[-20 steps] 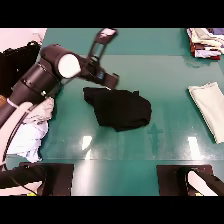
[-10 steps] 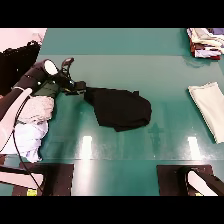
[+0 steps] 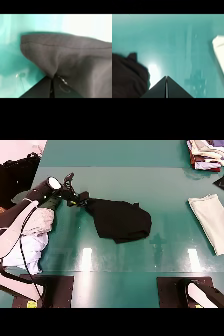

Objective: Fold the shirts.

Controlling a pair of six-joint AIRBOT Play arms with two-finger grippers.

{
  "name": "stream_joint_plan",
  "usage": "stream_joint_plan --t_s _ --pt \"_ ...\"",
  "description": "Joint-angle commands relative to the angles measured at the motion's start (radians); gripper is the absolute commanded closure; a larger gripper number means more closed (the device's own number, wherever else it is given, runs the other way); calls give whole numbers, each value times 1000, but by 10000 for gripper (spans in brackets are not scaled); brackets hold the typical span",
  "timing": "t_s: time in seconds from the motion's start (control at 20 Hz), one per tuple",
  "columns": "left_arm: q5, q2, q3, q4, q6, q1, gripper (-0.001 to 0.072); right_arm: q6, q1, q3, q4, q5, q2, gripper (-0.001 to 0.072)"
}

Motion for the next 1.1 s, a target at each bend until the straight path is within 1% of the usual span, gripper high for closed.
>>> stream_joint_plan --t_s 0.0,0.05,0.1,0.15,0.25,0.35,0.5,0.6,0.75,0.8,0.85,0.9,0.95,1.05 --pt "-39 -4 97 10 50 2 683 -1 20 -145 0 3 -5 690" --pt "-63 -4 137 11 68 1 683 -7 38 -193 3 10 -18 597" --pt "-84 -4 176 11 76 1 683 -28 67 -243 33 17 -48 407" --pt "-102 -4 207 11 92 1 683 -54 92 -284 89 16 -88 324" --pt "-129 -4 243 11 95 1 682 -108 151 -348 215 -32 -194 322" --pt "-149 -5 245 17 114 1 682 -141 216 -373 294 -109 -313 322" --pt "-178 -5 245 57 117 1 682 -166 299 -328 335 -134 -470 322" --pt "-186 -5 245 78 117 1 682 -166 340 -272 332 -131 -547 322" --pt "-195 -5 245 81 117 1 682 -166 363 -208 329 -129 -618 327" --pt "-201 -5 245 82 117 1 682 -166 362 -191 328 -126 -633 353" --pt "-206 -5 245 82 117 1 683 -166 360 -181 327 -125 -638 438" --pt "-211 -5 245 82 117 1 683 -180 353 -174 328 -128 -637 598" --pt "-217 -4 246 82 117 1 683 -196 352 -162 327 -125 -635 695" --pt "-216 17 246 88 117 1 684 -207 341 -134 327 -124 -605 696"
